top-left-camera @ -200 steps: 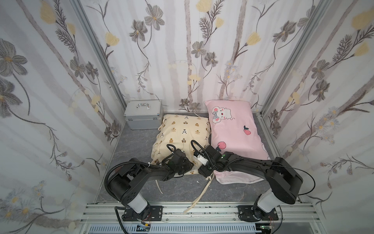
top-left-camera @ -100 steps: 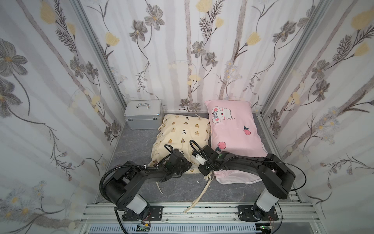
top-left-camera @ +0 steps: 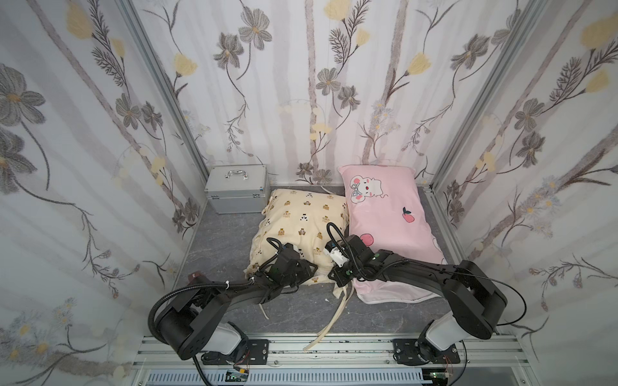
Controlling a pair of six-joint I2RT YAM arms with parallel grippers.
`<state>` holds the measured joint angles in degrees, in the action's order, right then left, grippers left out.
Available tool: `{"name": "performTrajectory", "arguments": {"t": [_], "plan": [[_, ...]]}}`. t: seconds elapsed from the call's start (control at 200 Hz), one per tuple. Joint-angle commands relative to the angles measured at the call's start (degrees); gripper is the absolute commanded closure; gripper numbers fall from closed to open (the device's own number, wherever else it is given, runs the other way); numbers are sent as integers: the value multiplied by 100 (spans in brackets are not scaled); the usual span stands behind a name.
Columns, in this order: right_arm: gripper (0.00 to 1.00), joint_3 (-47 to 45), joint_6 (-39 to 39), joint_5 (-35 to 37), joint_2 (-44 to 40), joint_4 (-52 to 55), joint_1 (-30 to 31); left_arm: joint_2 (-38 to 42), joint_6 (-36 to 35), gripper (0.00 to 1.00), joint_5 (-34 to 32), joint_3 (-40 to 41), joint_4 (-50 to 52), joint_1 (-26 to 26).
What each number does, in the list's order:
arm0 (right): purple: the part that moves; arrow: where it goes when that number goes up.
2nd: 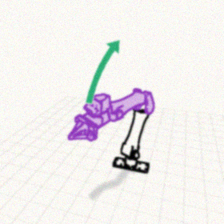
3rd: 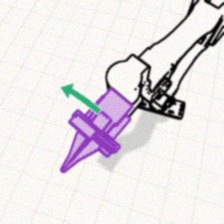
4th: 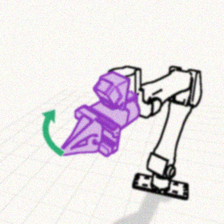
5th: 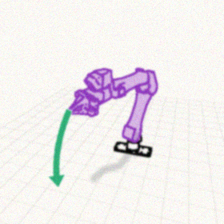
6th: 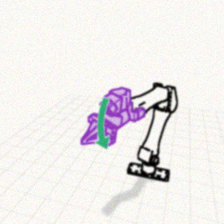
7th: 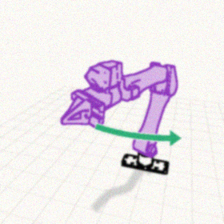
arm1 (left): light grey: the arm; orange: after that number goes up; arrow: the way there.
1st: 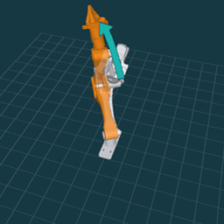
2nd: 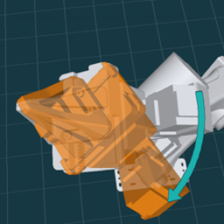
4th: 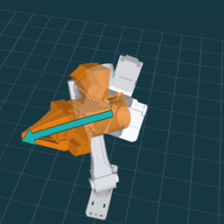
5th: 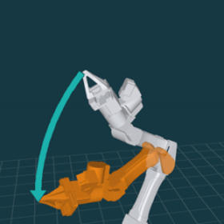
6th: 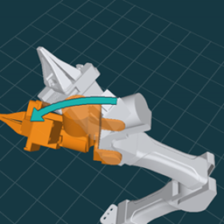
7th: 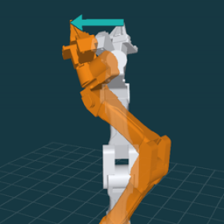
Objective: Zip up pillowcases
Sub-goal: Adjust the pillowcase at the center of the board.
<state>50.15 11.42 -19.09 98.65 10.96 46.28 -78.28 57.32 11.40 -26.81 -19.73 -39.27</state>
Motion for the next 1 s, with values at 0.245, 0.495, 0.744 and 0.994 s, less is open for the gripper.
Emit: {"name": "performTrajectory", "arguments": {"t": [0.245,0.495,0.744,0.994], "plan": [[100,119,986,-1199,-97,-331,-141,1548,-132,58,112,-257,1530,-269],[100,-118,1395,-1801,-349,-852,-468,1031,401,58,257,-46,459,-388],[100,-461,2104,-2341,-238,-1952,-515,880,940,60,279,217,-599,-389],[100,-617,2930,-2727,118,-3284,-524,800,1049,64,346,288,-686,-413]]}}
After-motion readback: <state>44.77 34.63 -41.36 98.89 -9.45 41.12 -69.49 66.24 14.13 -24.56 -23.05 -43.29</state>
